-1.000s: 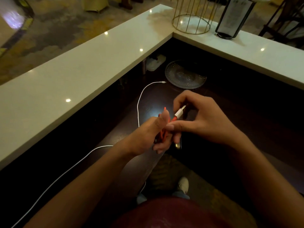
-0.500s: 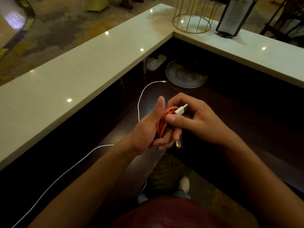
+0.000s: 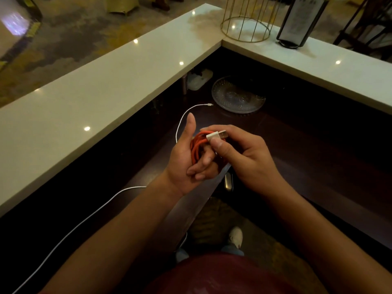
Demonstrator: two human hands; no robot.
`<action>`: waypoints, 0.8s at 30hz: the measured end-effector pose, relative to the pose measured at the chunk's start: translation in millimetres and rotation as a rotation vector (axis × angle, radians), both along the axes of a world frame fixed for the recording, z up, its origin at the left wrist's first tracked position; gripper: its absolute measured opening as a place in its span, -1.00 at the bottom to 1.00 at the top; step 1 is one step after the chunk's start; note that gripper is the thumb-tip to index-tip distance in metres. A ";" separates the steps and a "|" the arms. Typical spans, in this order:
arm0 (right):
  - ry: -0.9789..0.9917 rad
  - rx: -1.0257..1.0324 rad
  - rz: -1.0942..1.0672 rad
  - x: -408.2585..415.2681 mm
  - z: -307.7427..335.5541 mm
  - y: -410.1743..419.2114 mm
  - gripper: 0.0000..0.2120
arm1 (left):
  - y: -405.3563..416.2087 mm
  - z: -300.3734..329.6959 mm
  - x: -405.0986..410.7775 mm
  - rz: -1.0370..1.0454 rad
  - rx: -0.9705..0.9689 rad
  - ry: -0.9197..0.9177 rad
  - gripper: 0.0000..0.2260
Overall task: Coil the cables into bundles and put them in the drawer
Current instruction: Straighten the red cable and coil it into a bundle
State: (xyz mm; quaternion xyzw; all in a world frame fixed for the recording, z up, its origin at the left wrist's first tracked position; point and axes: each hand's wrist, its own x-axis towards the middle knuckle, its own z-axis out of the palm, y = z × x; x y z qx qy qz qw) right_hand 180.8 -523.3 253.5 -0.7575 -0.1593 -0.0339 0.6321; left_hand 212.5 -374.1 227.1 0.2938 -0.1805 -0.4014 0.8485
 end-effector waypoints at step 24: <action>-0.037 0.121 -0.086 -6.6 8.0 18.8 -0.84 | -11.2 24.3 -6.7 0.886 0.705 -0.187 -0.52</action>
